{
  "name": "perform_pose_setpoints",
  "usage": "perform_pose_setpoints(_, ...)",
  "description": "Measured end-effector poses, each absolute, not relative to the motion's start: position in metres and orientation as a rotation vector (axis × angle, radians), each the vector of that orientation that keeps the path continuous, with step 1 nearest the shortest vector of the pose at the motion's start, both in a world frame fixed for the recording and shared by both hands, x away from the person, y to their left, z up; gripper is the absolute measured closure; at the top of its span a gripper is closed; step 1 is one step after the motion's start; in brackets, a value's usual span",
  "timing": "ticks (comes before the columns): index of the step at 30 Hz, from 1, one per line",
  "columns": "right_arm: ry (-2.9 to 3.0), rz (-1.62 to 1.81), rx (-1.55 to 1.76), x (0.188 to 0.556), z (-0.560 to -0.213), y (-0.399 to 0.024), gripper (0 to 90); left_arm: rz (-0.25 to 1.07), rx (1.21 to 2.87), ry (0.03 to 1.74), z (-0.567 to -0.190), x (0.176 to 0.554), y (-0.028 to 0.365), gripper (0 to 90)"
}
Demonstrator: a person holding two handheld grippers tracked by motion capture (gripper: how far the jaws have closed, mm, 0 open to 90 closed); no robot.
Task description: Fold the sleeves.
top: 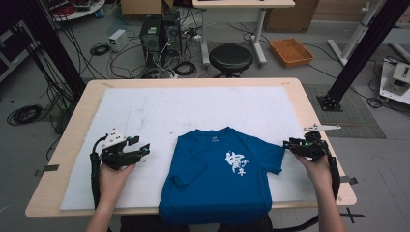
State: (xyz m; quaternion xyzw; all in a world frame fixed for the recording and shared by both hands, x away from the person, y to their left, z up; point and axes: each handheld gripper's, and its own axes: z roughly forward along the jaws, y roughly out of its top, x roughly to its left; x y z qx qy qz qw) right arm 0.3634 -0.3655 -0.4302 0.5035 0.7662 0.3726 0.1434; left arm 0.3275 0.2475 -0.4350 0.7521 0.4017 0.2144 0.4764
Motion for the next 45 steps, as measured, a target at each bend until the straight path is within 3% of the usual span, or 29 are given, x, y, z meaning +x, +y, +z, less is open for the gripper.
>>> perform_pose_setpoints(3,2.224,1.056,1.468,0.365,-0.433,-0.365,62.0,0.519,1.846,0.985,-0.436,0.328,0.247,41.2)
perform_pose_setpoints(5,2.278,1.023,1.463,0.367,-0.44,-0.363,77.6,0.517,1.847,0.987,-0.436,0.329,0.248,41.2)
perform_pose_setpoints(6,2.278,1.023,1.463,0.367,-0.44,-0.363,77.6,0.515,1.843,0.987,-0.436,0.328,0.248,41.2)
perform_pose_setpoints(7,2.312,1.02,1.413,0.365,-0.44,-0.362,89.2,0.512,1.836,0.994,-0.436,0.328,0.248,41.2)
perform_pose_setpoints(16,2.321,1.166,1.36,0.354,-0.406,-0.346,90.0,0.503,1.82,0.994,-0.434,0.328,0.252,41.1)
perform_pose_setpoints(22,2.402,1.09,1.254,0.341,-0.366,-0.279,90.0,0.476,1.818,1.019,-0.434,0.331,0.252,41.2)
perform_pose_setpoints(27,2.453,1.04,1.12,0.334,-0.355,-0.225,90.0,0.434,1.818,1.025,-0.434,0.332,0.25,41.2)
perform_pose_setpoints(30,2.528,1.024,1.017,0.336,-0.362,-0.179,87.6,0.413,1.821,1.022,-0.434,0.332,0.248,41.2)
perform_pose_setpoints(34,2.512,1.061,0.978,0.336,-0.366,-0.171,82.8,0.41,1.818,1.013,-0.433,0.332,0.249,41.2)
perform_pose_setpoints(45,2.232,1.196,1.204,0.347,-0.381,-0.258,61.1,0.355,1.833,0.995,-0.429,0.339,0.232,40.2)
